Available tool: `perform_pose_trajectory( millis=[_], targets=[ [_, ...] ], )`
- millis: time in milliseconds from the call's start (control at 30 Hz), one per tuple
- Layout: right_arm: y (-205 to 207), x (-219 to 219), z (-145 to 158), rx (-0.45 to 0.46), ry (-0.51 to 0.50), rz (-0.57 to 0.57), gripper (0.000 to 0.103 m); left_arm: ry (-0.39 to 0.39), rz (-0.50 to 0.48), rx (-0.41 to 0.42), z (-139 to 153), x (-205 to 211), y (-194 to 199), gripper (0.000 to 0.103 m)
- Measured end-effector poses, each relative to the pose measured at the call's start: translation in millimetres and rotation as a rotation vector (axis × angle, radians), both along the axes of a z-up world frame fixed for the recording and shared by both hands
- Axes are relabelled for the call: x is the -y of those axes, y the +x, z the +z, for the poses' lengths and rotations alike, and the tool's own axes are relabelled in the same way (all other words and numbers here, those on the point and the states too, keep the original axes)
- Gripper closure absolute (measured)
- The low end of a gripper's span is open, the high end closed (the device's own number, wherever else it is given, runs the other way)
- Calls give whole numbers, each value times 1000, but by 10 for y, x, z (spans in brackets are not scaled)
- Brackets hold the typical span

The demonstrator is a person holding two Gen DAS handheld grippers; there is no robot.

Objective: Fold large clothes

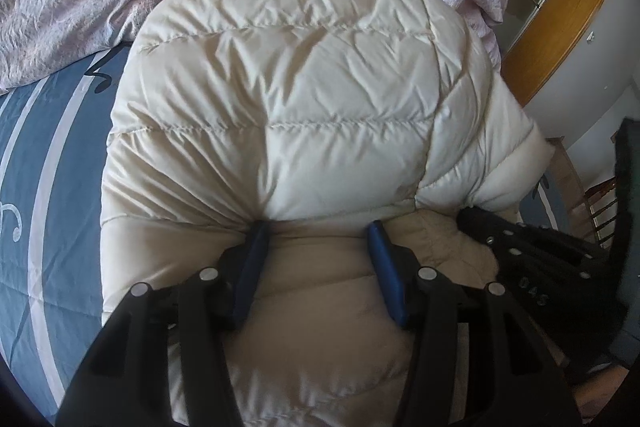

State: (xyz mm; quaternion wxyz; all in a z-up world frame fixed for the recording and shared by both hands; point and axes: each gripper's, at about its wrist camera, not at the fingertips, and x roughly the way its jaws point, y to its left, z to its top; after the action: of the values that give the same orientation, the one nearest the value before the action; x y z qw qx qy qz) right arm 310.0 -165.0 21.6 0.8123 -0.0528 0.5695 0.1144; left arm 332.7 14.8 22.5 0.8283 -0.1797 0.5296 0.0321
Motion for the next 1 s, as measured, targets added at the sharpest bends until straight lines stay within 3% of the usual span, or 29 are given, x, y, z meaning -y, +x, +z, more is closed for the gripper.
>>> perform_pose_trajectory(
  millis=[600,1000],
  targets=[
    [-4,179,-200,-18,45,-31,103,-10,-19,9,37,-14,-1,55],
    [-31,414,-263,-18,173,-79,103,10,-65,19,108,35,-2,52]
  ],
)
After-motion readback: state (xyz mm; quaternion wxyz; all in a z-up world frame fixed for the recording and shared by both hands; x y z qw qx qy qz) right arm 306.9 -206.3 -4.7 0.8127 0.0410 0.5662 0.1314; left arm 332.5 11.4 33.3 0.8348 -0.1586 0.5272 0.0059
